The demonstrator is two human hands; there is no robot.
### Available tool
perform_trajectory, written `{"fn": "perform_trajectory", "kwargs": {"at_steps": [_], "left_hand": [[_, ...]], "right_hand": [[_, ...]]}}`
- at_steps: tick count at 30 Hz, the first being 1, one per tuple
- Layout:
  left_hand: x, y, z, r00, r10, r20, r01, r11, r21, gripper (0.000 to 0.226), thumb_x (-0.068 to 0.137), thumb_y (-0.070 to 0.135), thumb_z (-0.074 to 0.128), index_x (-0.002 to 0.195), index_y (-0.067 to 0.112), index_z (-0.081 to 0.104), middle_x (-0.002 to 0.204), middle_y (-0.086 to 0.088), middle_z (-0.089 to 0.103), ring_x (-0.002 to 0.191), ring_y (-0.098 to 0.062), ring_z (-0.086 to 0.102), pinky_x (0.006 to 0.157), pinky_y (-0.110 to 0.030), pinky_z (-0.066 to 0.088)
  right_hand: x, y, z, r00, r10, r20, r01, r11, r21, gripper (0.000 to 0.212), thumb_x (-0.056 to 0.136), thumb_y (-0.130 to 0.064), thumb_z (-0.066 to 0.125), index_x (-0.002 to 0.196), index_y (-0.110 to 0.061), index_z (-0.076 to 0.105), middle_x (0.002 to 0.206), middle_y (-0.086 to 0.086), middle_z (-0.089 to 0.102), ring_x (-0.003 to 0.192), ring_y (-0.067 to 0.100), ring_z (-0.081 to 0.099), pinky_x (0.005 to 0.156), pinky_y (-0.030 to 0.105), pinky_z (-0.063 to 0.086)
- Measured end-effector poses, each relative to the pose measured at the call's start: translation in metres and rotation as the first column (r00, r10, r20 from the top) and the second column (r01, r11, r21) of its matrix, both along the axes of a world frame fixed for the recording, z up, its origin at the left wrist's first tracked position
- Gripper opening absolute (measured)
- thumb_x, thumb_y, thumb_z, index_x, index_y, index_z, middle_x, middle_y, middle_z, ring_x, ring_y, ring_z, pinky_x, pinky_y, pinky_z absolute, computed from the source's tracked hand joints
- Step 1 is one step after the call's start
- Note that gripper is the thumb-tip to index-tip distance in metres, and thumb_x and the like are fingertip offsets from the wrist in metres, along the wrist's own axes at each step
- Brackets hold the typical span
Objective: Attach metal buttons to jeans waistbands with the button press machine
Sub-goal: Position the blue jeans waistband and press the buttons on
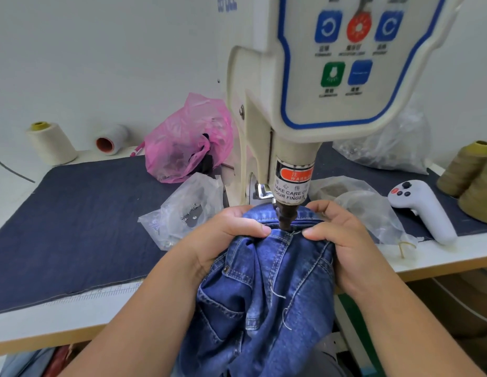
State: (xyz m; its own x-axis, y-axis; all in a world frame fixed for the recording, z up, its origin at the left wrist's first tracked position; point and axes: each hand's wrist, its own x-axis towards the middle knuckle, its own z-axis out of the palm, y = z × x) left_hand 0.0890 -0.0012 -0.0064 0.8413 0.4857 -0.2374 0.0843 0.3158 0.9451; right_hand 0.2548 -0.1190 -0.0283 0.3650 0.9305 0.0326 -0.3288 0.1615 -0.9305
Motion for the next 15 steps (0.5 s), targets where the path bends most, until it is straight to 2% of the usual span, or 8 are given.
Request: {"fn": "perform_trajectory", "kwargs": {"at_steps": [3,6,8,11,15], "left_hand": [[0.003,0.004,-0.004,1.000,0.023,-0.008,-0.024,0.999,-0.037,0.040,0.069,0.007,0.066,0.108,0.008,0.075,0.115,-0.020,0.071,0.102,-0.032,0.070,0.090,-0.039,0.056],[0.003,0.007,-0.012,1.000,0.018,0.010,-0.017,0.994,-0.110,0.050,0.072,0.006,0.063,0.122,0.000,0.066,0.127,-0.027,0.063,0.120,-0.043,0.059,0.107,-0.052,0.045],[0.002,0.006,-0.015,1.000,0.006,0.023,-0.003,0.993,-0.117,0.053,0.074,0.006,0.063,0.126,-0.001,0.062,0.129,-0.027,0.062,0.124,-0.045,0.055,0.111,-0.054,0.040],[0.003,0.006,-0.015,1.000,0.008,0.026,-0.005,0.996,-0.091,0.051,0.072,0.006,0.064,0.123,0.000,0.065,0.125,-0.024,0.065,0.115,-0.039,0.063,0.106,-0.048,0.046],[0.004,0.003,-0.017,0.998,0.064,0.028,-0.061,0.994,-0.092,0.054,0.067,0.004,0.065,0.120,-0.003,0.064,0.116,-0.024,0.068,0.099,-0.032,0.067,0.089,-0.037,0.055]], "right_hand": [[0.001,0.006,-0.003,1.000,-0.025,-0.007,0.025,0.999,-0.025,0.042,0.054,0.000,0.063,0.094,-0.012,0.065,0.083,0.012,0.072,0.069,0.022,0.067,0.061,0.030,0.057],[0.000,0.010,-0.007,0.999,-0.028,-0.021,0.027,0.999,-0.046,0.043,0.054,0.000,0.063,0.097,-0.009,0.062,0.082,0.013,0.072,0.069,0.021,0.068,0.059,0.029,0.057],[0.001,0.010,-0.010,0.999,-0.033,-0.020,0.032,0.998,-0.052,0.041,0.055,0.000,0.065,0.094,-0.012,0.064,0.083,0.012,0.073,0.069,0.022,0.069,0.059,0.029,0.056],[0.003,0.009,-0.014,0.999,-0.020,-0.025,0.020,0.999,-0.027,0.037,0.056,0.000,0.065,0.088,-0.018,0.068,0.084,0.012,0.073,0.070,0.021,0.070,0.058,0.028,0.056],[0.004,0.004,-0.016,0.999,0.039,-0.025,-0.038,0.999,0.007,0.036,0.059,0.001,0.067,0.084,-0.024,0.072,0.088,0.011,0.073,0.073,0.021,0.070,0.061,0.029,0.057]]}}
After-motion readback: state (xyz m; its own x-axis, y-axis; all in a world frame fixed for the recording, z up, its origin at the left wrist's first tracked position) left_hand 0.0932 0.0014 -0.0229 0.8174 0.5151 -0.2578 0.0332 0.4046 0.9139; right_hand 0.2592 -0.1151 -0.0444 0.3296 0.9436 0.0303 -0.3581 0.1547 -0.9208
